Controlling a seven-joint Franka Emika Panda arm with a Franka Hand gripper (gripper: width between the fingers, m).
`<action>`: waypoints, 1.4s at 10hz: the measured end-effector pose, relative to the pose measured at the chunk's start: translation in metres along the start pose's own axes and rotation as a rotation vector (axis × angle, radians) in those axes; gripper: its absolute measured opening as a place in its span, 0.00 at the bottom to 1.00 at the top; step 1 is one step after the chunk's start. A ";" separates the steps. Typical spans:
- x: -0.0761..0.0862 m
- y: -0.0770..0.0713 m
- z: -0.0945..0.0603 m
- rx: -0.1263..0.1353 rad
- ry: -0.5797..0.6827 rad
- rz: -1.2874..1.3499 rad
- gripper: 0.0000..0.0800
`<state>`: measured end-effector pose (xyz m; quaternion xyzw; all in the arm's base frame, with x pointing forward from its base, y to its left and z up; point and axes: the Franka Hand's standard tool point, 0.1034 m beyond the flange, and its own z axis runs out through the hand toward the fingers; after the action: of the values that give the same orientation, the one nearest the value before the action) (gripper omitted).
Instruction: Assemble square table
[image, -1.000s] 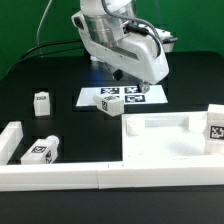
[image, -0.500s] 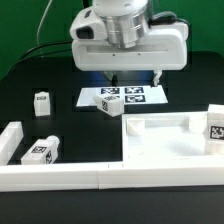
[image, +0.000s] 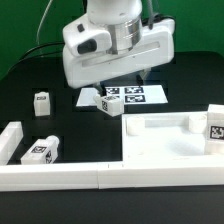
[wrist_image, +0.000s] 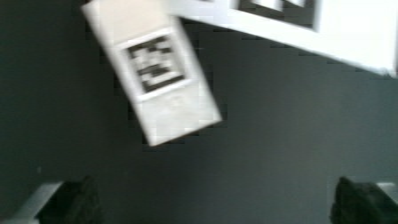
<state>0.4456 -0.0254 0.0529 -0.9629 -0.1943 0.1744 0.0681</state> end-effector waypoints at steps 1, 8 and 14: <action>0.001 -0.001 -0.001 0.002 0.002 0.074 0.81; -0.011 0.008 0.008 -0.152 -0.402 0.267 0.81; 0.000 -0.009 0.016 -0.083 -0.489 0.110 0.81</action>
Offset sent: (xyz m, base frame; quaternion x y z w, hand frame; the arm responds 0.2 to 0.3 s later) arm -0.0013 -0.0126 0.0065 -0.0949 -0.0561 0.1122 0.9876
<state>0.4367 -0.0157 0.0398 -0.9031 -0.1594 0.3976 -0.0299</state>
